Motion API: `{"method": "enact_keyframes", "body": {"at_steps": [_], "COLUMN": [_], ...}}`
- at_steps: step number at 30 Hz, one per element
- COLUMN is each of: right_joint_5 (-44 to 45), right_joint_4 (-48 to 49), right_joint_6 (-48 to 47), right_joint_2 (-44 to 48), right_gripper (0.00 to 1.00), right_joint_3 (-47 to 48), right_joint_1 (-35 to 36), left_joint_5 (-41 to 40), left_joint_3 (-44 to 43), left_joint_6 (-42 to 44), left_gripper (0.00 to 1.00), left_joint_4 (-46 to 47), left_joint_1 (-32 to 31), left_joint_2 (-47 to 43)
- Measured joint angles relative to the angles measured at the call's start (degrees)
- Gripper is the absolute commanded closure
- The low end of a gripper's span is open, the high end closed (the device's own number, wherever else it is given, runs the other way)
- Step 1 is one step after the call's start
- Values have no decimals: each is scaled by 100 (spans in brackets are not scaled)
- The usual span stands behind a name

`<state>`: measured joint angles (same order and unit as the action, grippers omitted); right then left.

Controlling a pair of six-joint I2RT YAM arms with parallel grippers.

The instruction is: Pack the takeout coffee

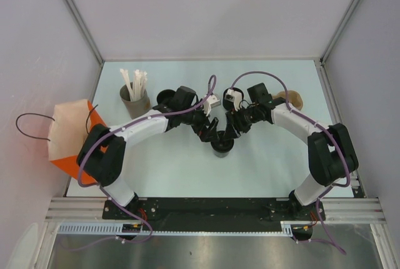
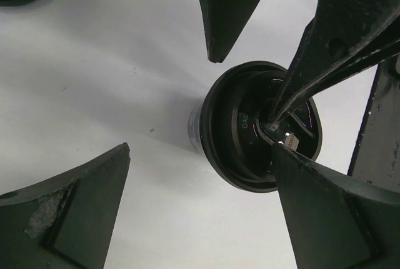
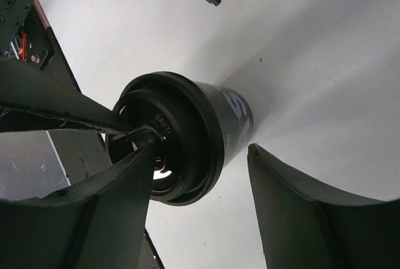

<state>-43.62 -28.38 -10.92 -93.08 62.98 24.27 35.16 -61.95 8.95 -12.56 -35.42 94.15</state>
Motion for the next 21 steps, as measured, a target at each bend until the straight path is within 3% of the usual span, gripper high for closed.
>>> {"method": "enact_keyframes", "body": {"at_steps": [21], "right_joint_5": [-144], "right_joint_4": [96], "right_joint_6": [238], "right_joint_2": [-188], "right_gripper": [46], "right_joint_3": [9], "right_joint_1": [50], "left_joint_5": [-70], "left_joint_3": [-170], "left_joint_6": [-57], "left_gripper": [5], "left_joint_4": [0], "left_joint_1": [24], "left_joint_2": [210]}}
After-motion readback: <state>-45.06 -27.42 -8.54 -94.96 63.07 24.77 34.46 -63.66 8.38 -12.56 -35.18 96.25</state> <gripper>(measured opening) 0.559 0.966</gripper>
